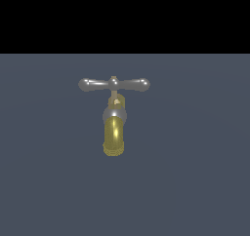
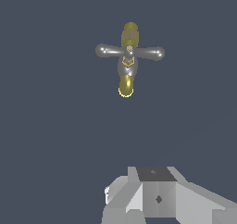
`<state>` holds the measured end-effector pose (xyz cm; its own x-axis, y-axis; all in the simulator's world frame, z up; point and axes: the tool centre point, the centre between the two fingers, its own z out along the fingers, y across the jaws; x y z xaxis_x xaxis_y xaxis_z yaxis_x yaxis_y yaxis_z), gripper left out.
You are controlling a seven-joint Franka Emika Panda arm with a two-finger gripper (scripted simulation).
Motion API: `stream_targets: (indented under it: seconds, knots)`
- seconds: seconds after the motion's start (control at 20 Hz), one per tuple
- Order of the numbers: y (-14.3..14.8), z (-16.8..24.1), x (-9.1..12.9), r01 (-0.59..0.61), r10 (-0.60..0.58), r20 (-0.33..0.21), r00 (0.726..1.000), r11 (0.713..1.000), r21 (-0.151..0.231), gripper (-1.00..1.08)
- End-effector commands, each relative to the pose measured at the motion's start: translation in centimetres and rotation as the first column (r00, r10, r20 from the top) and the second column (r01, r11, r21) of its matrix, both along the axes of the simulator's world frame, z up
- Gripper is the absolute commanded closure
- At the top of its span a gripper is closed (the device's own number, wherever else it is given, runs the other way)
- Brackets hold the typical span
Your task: Turn on the faucet by rotating a designated handle.
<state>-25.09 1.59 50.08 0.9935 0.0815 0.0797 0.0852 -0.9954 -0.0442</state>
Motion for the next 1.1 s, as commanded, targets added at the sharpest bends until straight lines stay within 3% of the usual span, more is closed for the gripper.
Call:
stream_targets:
  seconds: [0.0, 0.65, 1.05]
  knots:
    - [0.0, 0.0, 0.0, 0.000, 0.000, 0.000, 1.000, 1.000, 0.000, 1.08]
    - [-1.2, -2.1, 0.7, -0.100, 0.100, -0.002, 0.995, 0.995, -0.006, 1.08]
    - [-3.0, -5.5, 2.1, -0.259, 0.259, -0.007, 0.966, 0.966, -0.017, 1.08]
